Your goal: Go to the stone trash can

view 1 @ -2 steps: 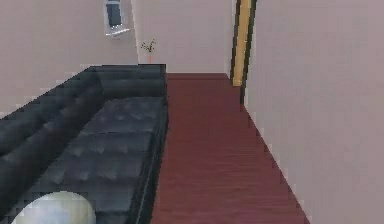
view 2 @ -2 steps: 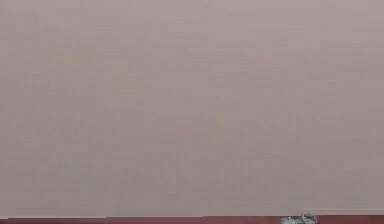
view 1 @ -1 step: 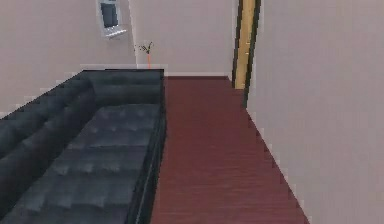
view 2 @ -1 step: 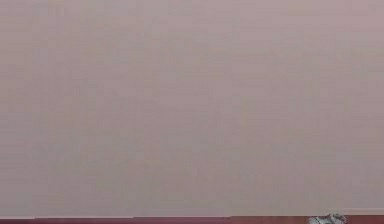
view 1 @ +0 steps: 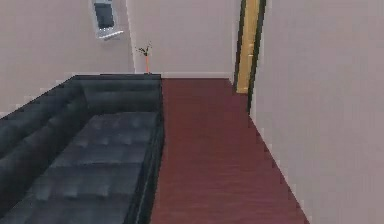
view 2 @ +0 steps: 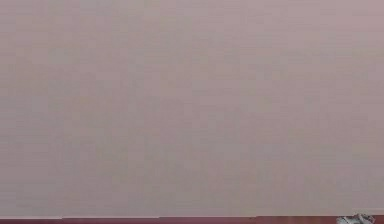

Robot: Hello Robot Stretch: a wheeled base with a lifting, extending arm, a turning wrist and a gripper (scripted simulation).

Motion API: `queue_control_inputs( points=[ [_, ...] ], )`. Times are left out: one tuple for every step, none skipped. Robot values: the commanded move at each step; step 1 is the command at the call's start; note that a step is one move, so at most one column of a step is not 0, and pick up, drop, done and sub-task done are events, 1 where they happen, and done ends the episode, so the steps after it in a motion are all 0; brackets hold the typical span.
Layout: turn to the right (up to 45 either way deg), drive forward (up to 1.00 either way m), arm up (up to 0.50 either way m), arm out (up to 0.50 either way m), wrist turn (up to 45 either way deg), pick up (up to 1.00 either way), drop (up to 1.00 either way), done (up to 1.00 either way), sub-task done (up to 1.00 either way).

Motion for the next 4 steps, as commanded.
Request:
queue_control_inputs(
  points=[
    [45.0,0.0,0.0,0.0,0.0,0.0,0.0,0.0,0.0],
    [45.0,0.0,0.0,0.0,0.0,0.0,0.0,0.0,0.0],
    [0.0,0.2,0.0,0.0,0.0,0.0,0.0,0.0,0.0],
    [-45.0,0.0,0.0,0.0,0.0,0.0,0.0,0.0,0.0]
  ],
)
